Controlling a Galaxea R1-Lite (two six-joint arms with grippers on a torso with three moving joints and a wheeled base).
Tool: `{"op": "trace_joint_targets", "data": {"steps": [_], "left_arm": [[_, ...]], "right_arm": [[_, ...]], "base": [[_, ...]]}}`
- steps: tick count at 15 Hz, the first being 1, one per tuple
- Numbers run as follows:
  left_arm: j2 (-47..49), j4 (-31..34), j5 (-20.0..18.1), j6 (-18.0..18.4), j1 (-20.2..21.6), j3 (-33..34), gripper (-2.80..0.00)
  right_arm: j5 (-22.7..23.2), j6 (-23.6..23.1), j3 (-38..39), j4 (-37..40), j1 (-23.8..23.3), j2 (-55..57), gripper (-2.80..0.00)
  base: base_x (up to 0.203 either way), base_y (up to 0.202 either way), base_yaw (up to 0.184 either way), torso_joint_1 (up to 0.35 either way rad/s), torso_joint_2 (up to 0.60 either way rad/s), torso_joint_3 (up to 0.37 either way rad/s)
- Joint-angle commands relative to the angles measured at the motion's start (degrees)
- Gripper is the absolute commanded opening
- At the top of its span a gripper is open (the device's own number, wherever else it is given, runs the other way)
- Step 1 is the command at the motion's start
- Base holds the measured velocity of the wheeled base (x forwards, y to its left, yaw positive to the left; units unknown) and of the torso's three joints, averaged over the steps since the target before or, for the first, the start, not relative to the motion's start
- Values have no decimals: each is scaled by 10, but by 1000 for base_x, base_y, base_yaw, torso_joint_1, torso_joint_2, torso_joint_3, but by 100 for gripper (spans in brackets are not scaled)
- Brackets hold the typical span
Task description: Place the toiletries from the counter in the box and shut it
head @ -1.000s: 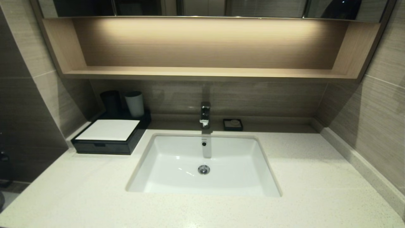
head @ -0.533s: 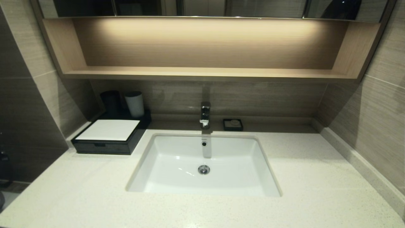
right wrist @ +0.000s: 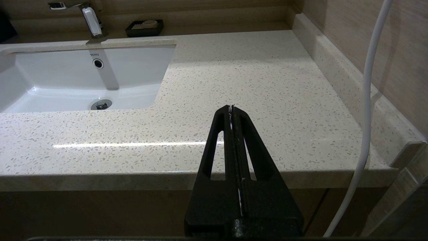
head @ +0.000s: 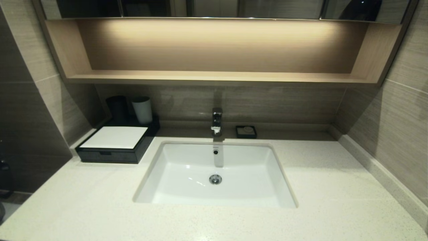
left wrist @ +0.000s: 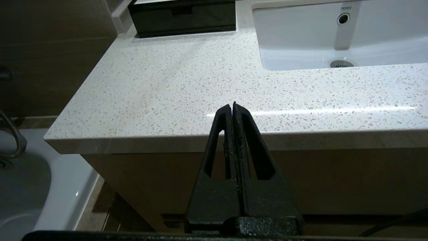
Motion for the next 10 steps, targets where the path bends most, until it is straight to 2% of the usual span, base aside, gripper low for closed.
{"op": "trace_joint_targets", "data": {"steps": [1,2,4,7,10], "left_arm": [[-13,-6,-1,-5,0,5,-280],[-13,-22,0,-9,0,13,-280],[-13,-113,1,-12,0,35,-280],[-13,-99,5,-16,0,43,-280],[-13,-99,7,-44,0,42,-280]], "right_arm": [[0,0,0,0,0,1,-280],[0,0,0,0,1,1,-280],[0,0,0,0,0,1,-280],[0,0,0,0,0,1,-280],[0,0,0,0,0,0,-280]], "base": [[0,0,0,0,0,0],[0,0,0,0,0,0],[0,0,0,0,0,0],[0,0,0,0,0,0],[0,0,0,0,0,0]]}}
